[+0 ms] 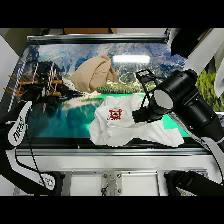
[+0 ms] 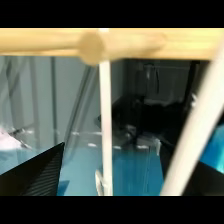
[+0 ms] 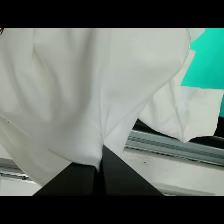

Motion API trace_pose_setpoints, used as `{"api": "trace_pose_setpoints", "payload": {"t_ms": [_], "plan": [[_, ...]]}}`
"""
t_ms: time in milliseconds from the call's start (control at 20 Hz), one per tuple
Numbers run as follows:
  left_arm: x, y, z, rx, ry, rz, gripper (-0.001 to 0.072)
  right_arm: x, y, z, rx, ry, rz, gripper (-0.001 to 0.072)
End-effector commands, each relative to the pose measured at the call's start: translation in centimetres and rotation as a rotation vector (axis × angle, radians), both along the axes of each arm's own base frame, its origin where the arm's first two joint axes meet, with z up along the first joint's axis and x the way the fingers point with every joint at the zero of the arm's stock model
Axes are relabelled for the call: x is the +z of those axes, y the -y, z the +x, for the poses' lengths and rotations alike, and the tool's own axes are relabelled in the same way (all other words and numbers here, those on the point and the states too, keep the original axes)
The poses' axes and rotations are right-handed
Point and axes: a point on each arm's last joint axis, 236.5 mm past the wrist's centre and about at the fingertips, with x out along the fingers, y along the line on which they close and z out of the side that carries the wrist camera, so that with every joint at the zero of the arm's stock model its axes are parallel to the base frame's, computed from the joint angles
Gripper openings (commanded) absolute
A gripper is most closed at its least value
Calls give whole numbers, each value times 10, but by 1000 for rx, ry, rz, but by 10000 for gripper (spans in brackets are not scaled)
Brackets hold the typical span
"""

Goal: Fold the clothes and pants, and hang the long-sleeved shirts on hangers.

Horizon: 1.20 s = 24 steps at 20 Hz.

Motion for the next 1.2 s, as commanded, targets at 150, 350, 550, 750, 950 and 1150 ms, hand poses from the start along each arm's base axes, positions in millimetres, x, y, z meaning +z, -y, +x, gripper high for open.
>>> {"api": "trace_pose_setpoints", "payload": {"t_ms": [150, 350, 550, 750, 950, 1150], "plan": [[-9, -2, -7, 18, -32, -10, 280, 0, 0, 0, 1, -1, 0, 19], [-9, -2, -9, 19, -37, -9, 20, 0, 0, 0, 1, -1, -1, 19], [4, -3, -6, 20, -13, -4, 20, 0, 0, 0, 1, -1, -1, 19], [72, -4, 4, 13, 125, 18, 20, 0, 0, 0, 1, -1, -1, 19], [146, 16, 0, -41, 228, 45, 20, 0, 0, 0, 1, -1, -1, 19], [201, 51, -8, -115, 312, 53, 20, 0, 0, 0, 1, -1, -1, 19]]}}
